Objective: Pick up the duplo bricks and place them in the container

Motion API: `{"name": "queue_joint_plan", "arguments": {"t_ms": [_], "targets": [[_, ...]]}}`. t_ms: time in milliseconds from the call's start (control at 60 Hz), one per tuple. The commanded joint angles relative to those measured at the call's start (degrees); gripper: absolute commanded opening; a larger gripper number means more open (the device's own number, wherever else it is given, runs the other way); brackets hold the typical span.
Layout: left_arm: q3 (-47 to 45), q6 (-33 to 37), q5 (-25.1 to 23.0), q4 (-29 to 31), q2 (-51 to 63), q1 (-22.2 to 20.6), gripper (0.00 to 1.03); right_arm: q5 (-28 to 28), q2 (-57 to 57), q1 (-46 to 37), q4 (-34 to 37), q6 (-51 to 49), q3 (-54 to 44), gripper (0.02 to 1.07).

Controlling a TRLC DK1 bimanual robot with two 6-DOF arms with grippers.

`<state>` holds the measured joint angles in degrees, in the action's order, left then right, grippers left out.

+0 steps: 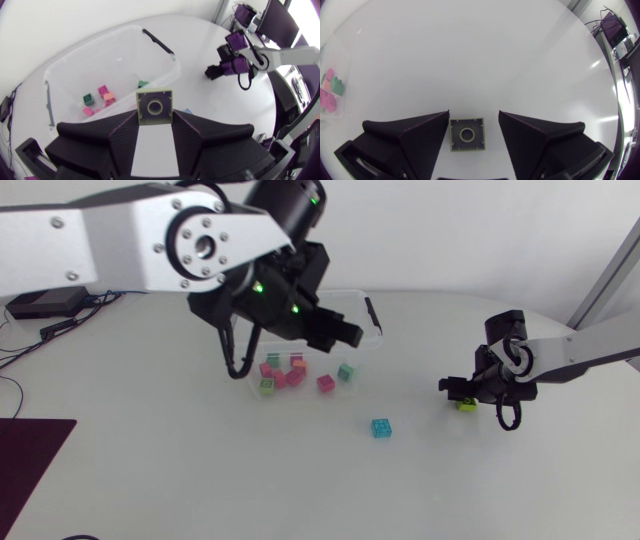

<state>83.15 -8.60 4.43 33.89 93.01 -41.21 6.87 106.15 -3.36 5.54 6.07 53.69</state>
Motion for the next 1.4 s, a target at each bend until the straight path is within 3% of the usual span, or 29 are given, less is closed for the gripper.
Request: {"name": "queue_joint_plan", "arguments": {"t_ms": [0,167,450,517,533,567,600,633,750,850,933,1117,1200,1267,1383], "targets": [[-2.2,1.4,0.4,-1.9,-2.6,3.0,0.14,1.1,1.2,0.7,-0.4,-1.2,0.4,0.44],[-5.3,3.5,0.3,-11.5,-2.3,11.6,0.14,4.0,-2.3,2.4,0.6,-1.3,-2.4,0.34],[-7.4,4.9,-2.6,-22.1,3.1,17.8,0.18,4.9,-18.4,7.2,10.5,0.5,-4.4,0.32],[-7.6,5.3,-3.6,-23.6,4.5,18.6,0.3,4.9,-22.1,10.0,12.6,1.7,-4.3,0.32],[-7.7,5.5,-3.7,-24.6,5.2,19.2,0.38,5.0,-23.0,10.8,13.2,1.9,-4.2,0.32],[-7.7,5.6,-3.7,-25.2,5.8,19.5,0.45,5.6,-24.5,12.3,14.1,2.5,-3.9,0.32],[-8.0,6.6,-3.8,-26.2,6.7,19.9,0.64,6.1,-26.0,14.1,15.5,3.2,-3.2,0.32],[-8.3,7.0,-3.7,-26.8,7.1,19.9,0.77,6.1,-27.2,15.2,16.6,3.7,-2.6,0.32],[-10.7,9.0,-3.8,-29.8,6.4,20.6,0.98,6.5,-30.9,19.4,20.3,5.6,1.0,0.32],[-11.0,10.2,-3.7,-27.9,5.8,20.7,0.98,6.6,-32.3,22.4,22.0,6.7,4.5,0.33],[-9.4,11.4,-3.7,-19.0,5.0,21.1,0.98,6.9,-32.2,25.5,22.8,7.6,8.4,0.33],[-12.1,12.8,-3.7,-11.1,-1.6,22.4,0.98,7.6,-28.7,31.0,21.7,8.4,14.5,0.33],[-13.7,13.0,-4.1,-10.0,-5.5,22.8,0.98,7.7,-25.5,33.1,21.4,8.6,17.7,0.33],[-16.4,13.3,-8.4,-12.4,-10.3,23.4,0.98,8.5,-22.4,35.3,21.1,8.9,20.3,0.33],[-16.5,12.7,-10.0,-12.7,-14.3,23.5,0.98,8.8,-18.3,37.1,19.2,8.7,22.9,0.33]]}}
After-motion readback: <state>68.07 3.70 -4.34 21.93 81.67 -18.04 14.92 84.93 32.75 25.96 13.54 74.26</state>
